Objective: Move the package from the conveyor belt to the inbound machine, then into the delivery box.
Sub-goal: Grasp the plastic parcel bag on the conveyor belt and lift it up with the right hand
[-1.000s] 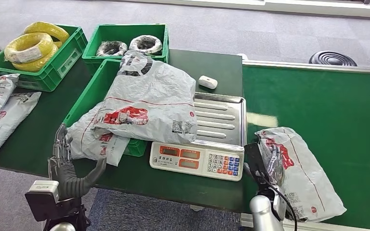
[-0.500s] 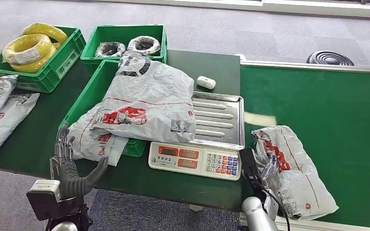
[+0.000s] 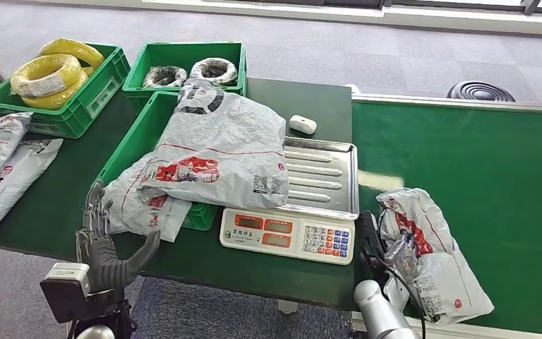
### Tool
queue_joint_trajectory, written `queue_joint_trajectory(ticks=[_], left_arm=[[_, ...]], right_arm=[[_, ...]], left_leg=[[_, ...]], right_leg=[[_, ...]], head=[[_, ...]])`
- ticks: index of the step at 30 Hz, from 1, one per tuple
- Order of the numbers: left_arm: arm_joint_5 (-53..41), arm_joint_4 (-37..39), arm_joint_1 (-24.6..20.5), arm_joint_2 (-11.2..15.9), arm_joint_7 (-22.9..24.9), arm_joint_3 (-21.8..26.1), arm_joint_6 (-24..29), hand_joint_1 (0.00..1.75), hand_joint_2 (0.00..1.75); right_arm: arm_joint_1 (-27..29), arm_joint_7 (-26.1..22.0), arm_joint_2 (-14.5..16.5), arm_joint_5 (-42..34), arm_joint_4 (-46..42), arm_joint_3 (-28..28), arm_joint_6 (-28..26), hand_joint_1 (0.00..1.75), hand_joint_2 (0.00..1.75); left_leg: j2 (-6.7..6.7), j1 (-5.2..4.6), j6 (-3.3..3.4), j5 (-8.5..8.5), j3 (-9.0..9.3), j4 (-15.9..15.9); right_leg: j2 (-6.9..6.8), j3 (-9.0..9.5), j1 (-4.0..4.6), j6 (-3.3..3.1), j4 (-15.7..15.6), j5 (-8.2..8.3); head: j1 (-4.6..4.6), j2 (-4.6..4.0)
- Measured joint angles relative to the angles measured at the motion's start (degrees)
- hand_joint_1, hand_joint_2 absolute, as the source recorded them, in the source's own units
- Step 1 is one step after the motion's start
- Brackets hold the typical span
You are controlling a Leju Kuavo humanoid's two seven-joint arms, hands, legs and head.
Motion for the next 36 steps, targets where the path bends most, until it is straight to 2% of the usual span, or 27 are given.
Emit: queue_joint_trajectory(ticks=[4,9,14,16,18,21,23,27,32,36], left_arm=[[0.07,-0.12,-0.02,-0.03,0.04,-0.01,0.07,0.0,1.75],[0.12,-0.71,-0.07,-0.08,0.08,0.0,0.16,0.0,1.75],[0.27,-0.69,0.0,-0.05,0.08,0.05,0.2,0.0,1.75],[0.27,-0.69,-0.01,-0.06,0.08,0.1,0.19,0.0,1.75],[0.14,-0.67,-0.08,-0.06,0.08,0.17,0.05,0.0,1.75],[-0.19,-0.49,-0.33,-0.04,0.02,0.51,-0.13,0.0,1.75],[-0.3,-0.43,-0.2,-0.05,-0.28,0.96,-0.15,0.0,1.75],[-0.42,-0.7,1.2,-0.07,-1.05,1.65,0.13,0.0,1.75],[-0.85,-1.95,3.43,-0.35,-1.91,2.04,1.08,0.0,1.75],[-0.95,-2.55,4.01,-0.57,-2.08,2.23,1.37,0.0,1.75]], right_arm=[[-0.68,1.35,-0.63,1.26,1.09,-0.24,0.19,1.75,1.75],[-2.01,1.91,-1.71,1.76,1.79,-0.84,0.44,1.75,1.75],[-2.19,1.35,-2.33,2.62,2.39,-1.03,0.59,1.75,1.75],[-2.27,-0.67,-2.39,2.59,2.48,-1.12,2.01,1.75,1.75],[-2.51,-4.21,-2.36,1.94,2.4,-1.32,5.98,1.75,1.75],[-2.2,-12.89,-1.74,-0.55,0.29,-1.53,14.31,1.75,1.75],[-0.14,-17.29,-0.47,-2.53,-4.79,-0.79,18.63,1.75,1.75],[6.55,-17.29,1.85,-4.92,-20.19,4.25,23.03,1.75,1.75],[11.84,-15.24,2.19,-3.67,-38.6,11.21,16.6,1.75,1.75],[13.23,-14.29,2.08,-1.89,-48.24,14.24,11.97,1.75,1.75]], left_leg=[[-0.02,-0.01,0.1,-0.39,0.69,0.0],[-0.07,-0.04,0.27,-0.03,0.14,0.08],[-0.1,-0.03,0.26,-0.21,0.09,0.1],[-0.08,0.0,0.23,-0.3,0.06,0.1],[0.04,0.06,0.15,-0.4,0.06,0.09],[0.43,0.15,0.04,-0.57,0.16,0.07],[0.62,0.17,0.02,-0.6,0.18,0.07],[0.57,0.17,-0.03,-0.47,-0.13,0.06],[0.39,0.17,-0.1,-0.35,-0.6,0.07],[0.34,0.12,-0.1,-0.36,-0.68,0.07]], right_leg=[[-0.03,0.46,-0.01,0.07,-0.08,-0.48],[-0.12,-0.04,-0.05,0.18,-0.09,0.05],[-0.13,0.02,-0.03,0.25,-0.12,-0.1],[-0.12,0.0,-0.01,0.22,-0.12,-0.17],[0.01,0.01,0.04,0.18,-0.12,-0.2],[0.45,0.25,0.12,0.12,-0.12,-0.18],[0.64,0.32,0.14,0.06,-0.11,-0.14],[0.63,-0.14,0.15,0.01,0.0,-0.11],[0.55,-0.59,0.14,-0.01,0.07,-0.1],[0.45,-0.65,0.09,0.0,0.07,-0.11]], head=[[0.02,0.0],[0.02,0.0],[0.02,0.0],[0.02,0.0],[0.03,0.0],[0.05,0.0],[0.03,0.0],[0.01,0.0],[0.0,0.0],[0.01,0.0]])
